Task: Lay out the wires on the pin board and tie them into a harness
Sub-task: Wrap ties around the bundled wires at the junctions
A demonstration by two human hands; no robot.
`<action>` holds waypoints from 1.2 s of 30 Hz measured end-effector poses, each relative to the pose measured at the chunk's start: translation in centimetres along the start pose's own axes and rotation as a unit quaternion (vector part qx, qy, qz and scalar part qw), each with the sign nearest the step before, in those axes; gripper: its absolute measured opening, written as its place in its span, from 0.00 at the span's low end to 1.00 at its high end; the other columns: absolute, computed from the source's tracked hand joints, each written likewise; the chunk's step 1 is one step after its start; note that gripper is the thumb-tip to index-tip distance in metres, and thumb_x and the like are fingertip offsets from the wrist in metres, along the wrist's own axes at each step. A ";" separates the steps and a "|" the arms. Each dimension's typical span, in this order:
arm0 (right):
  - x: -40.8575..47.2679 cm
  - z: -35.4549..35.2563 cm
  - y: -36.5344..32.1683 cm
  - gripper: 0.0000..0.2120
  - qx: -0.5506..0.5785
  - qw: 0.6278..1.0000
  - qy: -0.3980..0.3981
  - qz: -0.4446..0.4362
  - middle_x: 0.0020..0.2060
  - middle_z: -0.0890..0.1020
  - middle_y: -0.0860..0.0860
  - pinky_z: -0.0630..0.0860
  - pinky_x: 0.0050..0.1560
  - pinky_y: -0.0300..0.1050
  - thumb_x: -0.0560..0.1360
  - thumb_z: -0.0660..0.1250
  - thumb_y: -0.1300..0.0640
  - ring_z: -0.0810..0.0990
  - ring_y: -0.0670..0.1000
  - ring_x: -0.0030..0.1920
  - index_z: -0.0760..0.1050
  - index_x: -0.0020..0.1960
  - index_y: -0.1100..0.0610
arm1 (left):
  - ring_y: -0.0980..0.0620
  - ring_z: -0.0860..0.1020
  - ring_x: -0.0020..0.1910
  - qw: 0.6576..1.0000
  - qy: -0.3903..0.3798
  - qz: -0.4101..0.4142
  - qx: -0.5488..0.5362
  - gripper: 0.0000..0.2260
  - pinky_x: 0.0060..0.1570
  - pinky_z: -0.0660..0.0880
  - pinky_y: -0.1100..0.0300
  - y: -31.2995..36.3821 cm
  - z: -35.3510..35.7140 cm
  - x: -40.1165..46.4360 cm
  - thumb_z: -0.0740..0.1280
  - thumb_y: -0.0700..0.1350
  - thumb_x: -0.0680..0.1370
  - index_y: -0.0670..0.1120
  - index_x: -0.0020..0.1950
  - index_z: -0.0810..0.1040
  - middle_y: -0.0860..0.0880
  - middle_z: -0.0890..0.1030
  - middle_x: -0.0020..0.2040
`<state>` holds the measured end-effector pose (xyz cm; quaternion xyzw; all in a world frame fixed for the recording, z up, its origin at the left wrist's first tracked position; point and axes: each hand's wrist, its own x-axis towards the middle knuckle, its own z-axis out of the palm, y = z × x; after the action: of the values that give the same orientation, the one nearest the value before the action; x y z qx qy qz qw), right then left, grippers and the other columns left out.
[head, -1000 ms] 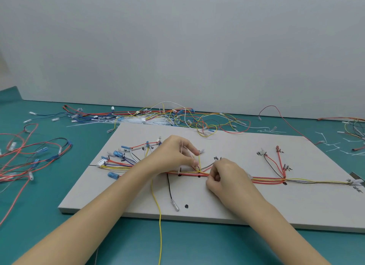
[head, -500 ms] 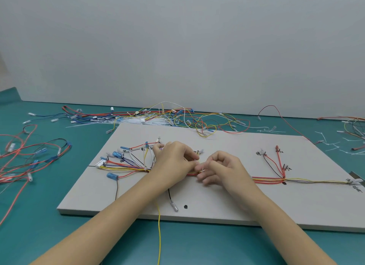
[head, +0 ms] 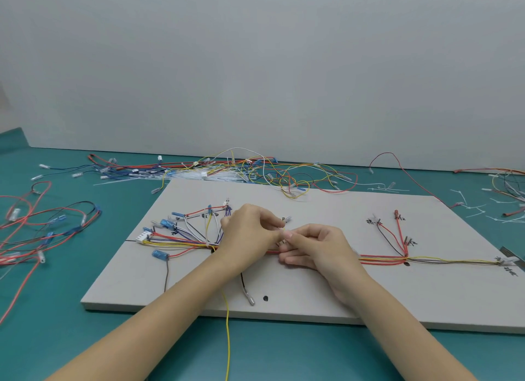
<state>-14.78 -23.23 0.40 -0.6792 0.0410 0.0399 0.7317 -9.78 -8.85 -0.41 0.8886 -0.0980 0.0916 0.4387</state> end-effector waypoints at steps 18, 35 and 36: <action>-0.1 -0.2 0.2 0.03 0.038 0.999 0.016 0.008 0.37 0.85 0.61 0.80 0.34 0.38 0.74 0.69 0.69 0.84 0.52 0.32 0.81 0.44 0.66 | 0.50 0.82 0.43 0.981 -0.106 -0.034 -0.159 0.03 0.60 0.74 0.42 -0.9 -0.6 0.3 0.71 0.37 0.74 0.42 0.43 0.85 0.45 0.85 0.39; 0.3 0.0 0.0 0.02 -0.033 0.999 0.013 0.008 0.31 0.82 0.60 0.77 0.26 0.40 0.74 0.68 0.69 0.80 0.52 0.28 0.79 0.43 0.67 | 0.55 0.81 0.42 0.970 -0.147 -0.049 -0.186 0.04 0.50 0.74 0.61 -1.0 -1.1 0.6 0.72 0.36 0.75 0.43 0.45 0.84 0.47 0.84 0.41; 0.3 0.0 0.1 0.02 -0.035 0.999 0.016 0.007 0.31 0.82 0.59 0.77 0.26 0.40 0.74 0.68 0.69 0.80 0.52 0.27 0.79 0.43 0.67 | 0.55 0.80 0.42 0.970 -0.147 -0.049 -0.185 0.04 0.50 0.74 0.61 -1.0 -1.1 0.6 0.72 0.36 0.75 0.44 0.45 0.84 0.47 0.84 0.41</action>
<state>-14.51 -23.22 0.31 -0.7045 0.0559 0.0354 0.7066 -9.03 -7.44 -0.38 0.7997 -0.1330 -0.0816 0.5798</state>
